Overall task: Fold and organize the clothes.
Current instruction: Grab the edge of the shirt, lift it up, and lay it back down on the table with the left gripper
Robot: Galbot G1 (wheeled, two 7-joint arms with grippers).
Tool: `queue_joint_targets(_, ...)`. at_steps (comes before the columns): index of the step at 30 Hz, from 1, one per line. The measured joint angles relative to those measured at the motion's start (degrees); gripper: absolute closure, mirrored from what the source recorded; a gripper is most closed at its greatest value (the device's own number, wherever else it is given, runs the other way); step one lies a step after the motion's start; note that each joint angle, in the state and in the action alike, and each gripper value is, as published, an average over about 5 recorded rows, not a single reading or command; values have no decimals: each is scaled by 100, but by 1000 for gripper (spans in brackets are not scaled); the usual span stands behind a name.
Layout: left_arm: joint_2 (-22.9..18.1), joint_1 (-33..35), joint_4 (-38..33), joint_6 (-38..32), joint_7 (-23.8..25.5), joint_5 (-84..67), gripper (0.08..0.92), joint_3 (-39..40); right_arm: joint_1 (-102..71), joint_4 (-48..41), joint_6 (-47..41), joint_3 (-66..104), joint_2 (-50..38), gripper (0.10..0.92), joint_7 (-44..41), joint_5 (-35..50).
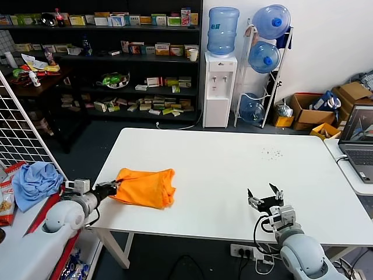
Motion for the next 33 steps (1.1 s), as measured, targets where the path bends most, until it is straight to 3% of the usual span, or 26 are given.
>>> queue_joint_targets(8, 608, -144, 193, -163, -540, 395, 870, 8, 60, 6, 0, -120, 75, 203, 6, -28)
queue_joint_targets(21, 1397, -385, 881, -888, -943, 1743, 870, -27, 75, 63, 40, -192, 166, 203, 33, -163)
queue_joint_targets(33, 1500, -299, 583, -975, -1299, 1961, 870, 92, -22, 140, 61, -169, 272, 203, 40, -286)
